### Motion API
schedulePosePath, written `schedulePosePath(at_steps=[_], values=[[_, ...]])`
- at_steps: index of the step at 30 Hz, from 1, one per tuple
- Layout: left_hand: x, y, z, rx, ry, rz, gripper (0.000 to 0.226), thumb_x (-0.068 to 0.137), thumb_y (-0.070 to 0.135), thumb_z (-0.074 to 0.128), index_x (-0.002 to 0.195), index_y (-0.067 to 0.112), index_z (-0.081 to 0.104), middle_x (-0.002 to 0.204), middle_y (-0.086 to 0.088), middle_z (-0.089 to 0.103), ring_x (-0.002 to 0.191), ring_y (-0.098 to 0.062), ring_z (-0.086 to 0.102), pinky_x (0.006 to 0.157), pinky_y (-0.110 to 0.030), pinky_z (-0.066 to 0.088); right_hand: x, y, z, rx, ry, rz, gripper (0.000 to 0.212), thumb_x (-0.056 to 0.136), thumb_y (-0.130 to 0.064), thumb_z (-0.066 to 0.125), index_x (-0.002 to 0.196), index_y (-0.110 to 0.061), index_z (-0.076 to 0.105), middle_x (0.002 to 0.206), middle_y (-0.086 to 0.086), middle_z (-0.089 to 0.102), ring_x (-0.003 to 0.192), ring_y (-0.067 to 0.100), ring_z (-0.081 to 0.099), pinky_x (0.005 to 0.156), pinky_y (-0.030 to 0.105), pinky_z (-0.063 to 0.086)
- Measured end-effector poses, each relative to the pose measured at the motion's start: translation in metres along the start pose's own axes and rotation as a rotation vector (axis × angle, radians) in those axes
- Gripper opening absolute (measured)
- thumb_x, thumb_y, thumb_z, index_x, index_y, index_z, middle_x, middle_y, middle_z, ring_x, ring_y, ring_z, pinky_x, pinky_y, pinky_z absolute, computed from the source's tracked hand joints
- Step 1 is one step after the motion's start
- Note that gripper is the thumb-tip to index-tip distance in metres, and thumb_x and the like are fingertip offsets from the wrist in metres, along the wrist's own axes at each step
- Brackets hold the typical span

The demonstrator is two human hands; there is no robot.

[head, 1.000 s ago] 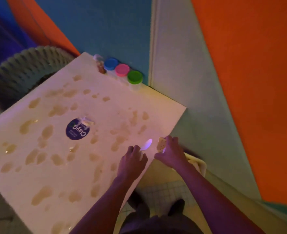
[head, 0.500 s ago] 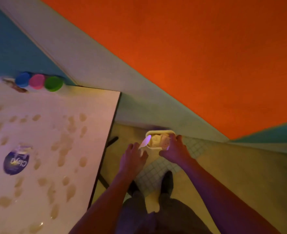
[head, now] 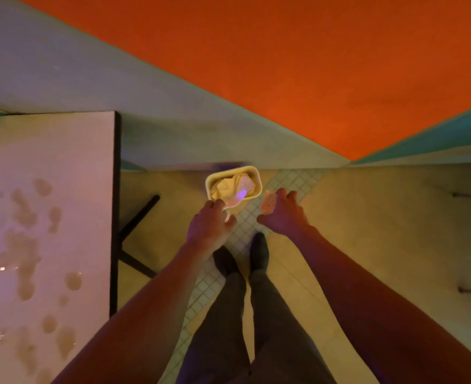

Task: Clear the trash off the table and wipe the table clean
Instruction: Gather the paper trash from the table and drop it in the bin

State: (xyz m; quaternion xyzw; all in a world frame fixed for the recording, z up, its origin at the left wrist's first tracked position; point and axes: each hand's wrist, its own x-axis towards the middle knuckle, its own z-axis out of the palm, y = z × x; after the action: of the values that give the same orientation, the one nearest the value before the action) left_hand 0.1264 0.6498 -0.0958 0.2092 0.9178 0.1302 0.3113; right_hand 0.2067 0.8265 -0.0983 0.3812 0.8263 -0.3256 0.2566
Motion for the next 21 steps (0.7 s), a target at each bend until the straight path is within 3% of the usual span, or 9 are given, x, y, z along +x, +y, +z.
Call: schedulePosePath(at_steps=[12,18,21], values=[[0.114,-0.071,0.104,0.145,-0.073,0.011,0.044,0.093,0.049,0.053,0.122,0.016,0.051,0.115,-0.008,0.056,0.099,-0.031,0.063,0.079,-0.041,0.054,0.130,0.015,0.097,0.003,0.009,-0.045,0.087,0.070,-0.042,0.079,0.135,-0.011,0.030,0.129,0.013,0.037,0.113,0.040,0.054,0.080,0.042,0.050],[0.177,-0.106,0.161,0.172,-0.093,-0.008,0.044,0.093,0.046,0.054,0.126,0.017,0.051,0.120,-0.008,0.056,0.102,-0.030,0.063,0.077,-0.036,0.050,0.206,0.024,0.144,0.046,-0.010,-0.064,0.093,0.076,-0.036,0.076,0.146,-0.010,0.020,0.134,0.019,0.036,0.121,0.043,0.050,0.094,0.049,0.049],[0.222,-0.124,0.194,0.188,-0.085,0.021,0.044,0.093,0.046,0.053,0.127,0.018,0.050,0.127,-0.008,0.055,0.103,-0.032,0.064,0.083,-0.041,0.055,0.256,0.029,0.175,0.054,-0.017,-0.080,0.101,0.075,-0.039,0.076,0.150,-0.011,0.013,0.137,0.020,0.034,0.123,0.043,0.048,0.095,0.047,0.047]])
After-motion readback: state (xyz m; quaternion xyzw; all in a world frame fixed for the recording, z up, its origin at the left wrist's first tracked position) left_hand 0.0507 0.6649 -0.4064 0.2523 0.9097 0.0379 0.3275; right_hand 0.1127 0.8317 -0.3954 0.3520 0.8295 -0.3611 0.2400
